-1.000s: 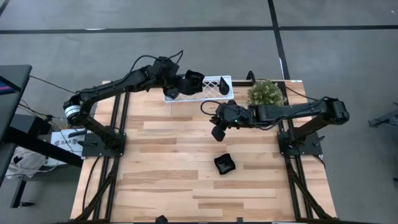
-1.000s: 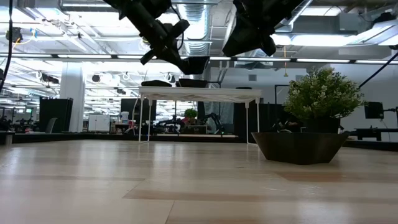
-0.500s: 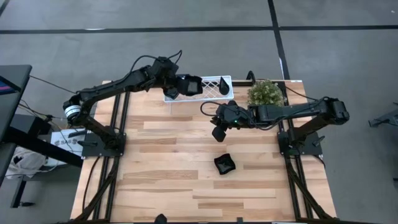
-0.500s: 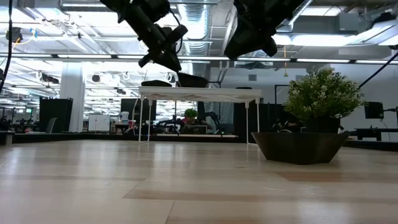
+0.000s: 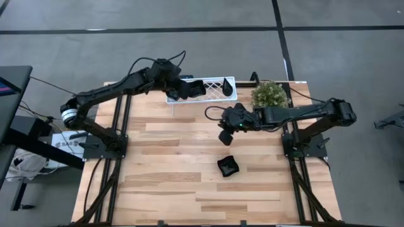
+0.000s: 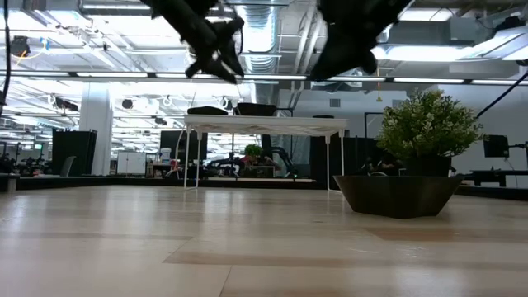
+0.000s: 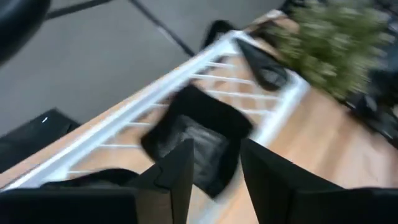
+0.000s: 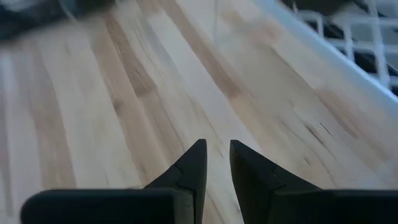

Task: Pick & Place Mini shaped plates
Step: Stack the black distorted square plate on top of the black distorted square plate on the shelf

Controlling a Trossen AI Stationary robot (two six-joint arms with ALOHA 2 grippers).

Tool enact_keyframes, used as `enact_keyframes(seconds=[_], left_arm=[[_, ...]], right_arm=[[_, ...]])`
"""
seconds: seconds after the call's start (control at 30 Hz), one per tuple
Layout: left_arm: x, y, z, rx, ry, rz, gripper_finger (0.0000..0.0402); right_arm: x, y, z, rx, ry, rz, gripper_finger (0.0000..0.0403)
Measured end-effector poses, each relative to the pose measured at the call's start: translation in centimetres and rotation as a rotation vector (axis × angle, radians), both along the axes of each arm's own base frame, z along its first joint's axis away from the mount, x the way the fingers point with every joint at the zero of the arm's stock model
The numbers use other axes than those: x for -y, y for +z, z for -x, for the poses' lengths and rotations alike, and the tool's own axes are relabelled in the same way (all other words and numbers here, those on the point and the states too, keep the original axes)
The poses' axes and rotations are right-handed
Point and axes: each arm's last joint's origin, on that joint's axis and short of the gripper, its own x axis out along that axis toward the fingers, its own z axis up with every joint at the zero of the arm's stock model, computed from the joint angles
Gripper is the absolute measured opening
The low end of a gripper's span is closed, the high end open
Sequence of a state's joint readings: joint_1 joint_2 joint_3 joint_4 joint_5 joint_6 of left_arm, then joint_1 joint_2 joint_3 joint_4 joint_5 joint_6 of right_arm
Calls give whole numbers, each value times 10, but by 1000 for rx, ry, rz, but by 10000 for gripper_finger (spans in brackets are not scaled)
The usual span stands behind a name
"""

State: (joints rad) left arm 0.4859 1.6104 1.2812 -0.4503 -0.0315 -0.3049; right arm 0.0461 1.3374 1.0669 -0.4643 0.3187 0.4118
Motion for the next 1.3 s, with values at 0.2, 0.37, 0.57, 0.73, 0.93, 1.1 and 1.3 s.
enact_keyframes(seconds=[0.2,0.37,0.57,0.73,0.93,1.1,1.3], left_arm=[[69,36,6,39,-108,-154,127],[131,38,24,104,-146,-202,122],[192,0,47,198,-175,-42,124],[242,-35,63,365,-131,60,120],[292,-60,77,519,-118,148,112],[316,-71,84,498,-180,175,111],[341,-67,103,493,-329,250,108]], right_arm=[[-20,20,44,-21,-55,125,65],[-37,36,77,99,26,101,65],[-57,13,99,93,78,-27,65],[-80,-11,104,64,63,-164,66],[-111,-33,99,-4,37,-254,66],[-128,-62,88,-79,-70,-278,74],[-137,-102,73,-165,-273,-306,126]])
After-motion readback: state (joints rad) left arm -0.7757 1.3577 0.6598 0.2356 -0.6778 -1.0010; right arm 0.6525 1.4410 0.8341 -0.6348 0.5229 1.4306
